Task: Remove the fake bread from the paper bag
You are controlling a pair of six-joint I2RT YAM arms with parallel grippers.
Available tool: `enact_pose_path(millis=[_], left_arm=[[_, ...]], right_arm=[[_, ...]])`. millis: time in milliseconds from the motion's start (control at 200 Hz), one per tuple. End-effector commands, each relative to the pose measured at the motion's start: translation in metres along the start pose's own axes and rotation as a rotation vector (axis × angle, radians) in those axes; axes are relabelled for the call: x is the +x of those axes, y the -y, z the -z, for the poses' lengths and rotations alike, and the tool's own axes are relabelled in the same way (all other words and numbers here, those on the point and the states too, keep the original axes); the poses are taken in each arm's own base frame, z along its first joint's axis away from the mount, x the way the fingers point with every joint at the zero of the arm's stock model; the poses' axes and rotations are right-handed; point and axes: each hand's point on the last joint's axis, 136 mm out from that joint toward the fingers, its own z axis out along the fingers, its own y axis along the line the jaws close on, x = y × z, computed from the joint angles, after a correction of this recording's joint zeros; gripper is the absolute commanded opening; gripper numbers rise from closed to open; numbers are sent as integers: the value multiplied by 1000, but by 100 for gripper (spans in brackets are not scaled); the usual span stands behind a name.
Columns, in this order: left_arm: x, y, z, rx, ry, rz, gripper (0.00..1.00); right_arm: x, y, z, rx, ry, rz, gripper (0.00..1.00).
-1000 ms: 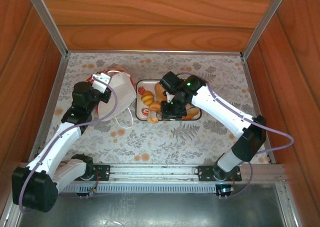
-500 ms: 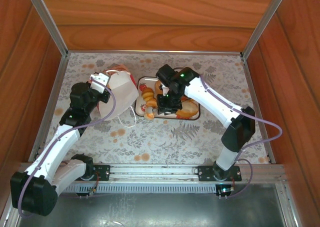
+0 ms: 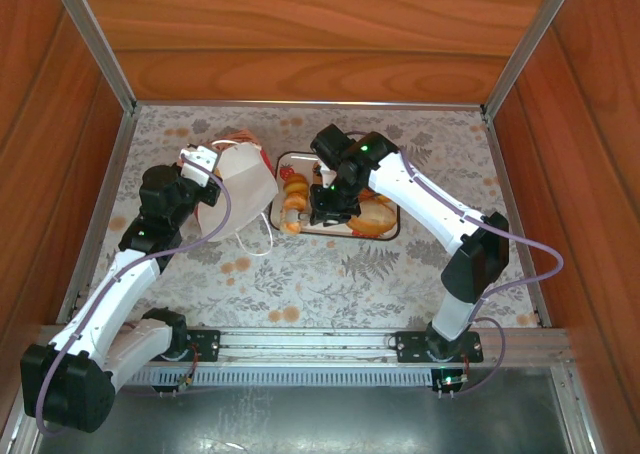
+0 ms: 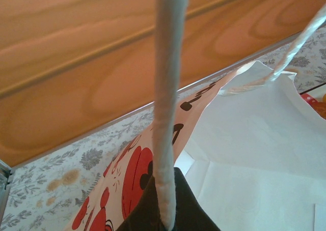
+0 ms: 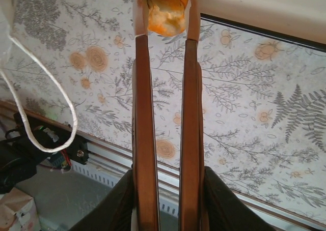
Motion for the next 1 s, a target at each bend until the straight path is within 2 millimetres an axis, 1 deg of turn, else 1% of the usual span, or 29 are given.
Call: enact_pose_path(millis=[0, 190, 410, 650, 815, 995], left_arm=[[-27, -7, 6, -13, 77, 7, 0], [-27, -7, 7, -15, 78, 8, 0], [-27, -8, 8, -22, 77, 9, 0], [-28, -8, 8, -20, 80, 9, 0], [-28, -8, 8, -20, 80, 9, 0], [-28, -8, 8, -20, 82, 8, 0]], right_arm=[[-10, -14, 3, -65, 10, 26, 3], [-23, -13, 5, -77, 33, 13, 3], [-34, -7, 0, -99, 19, -8, 3], [-47, 5, 3, -26, 72, -1, 3], [-54, 6, 2, -14, 101, 10, 3], [-61, 12, 2, 30, 128, 18, 3]])
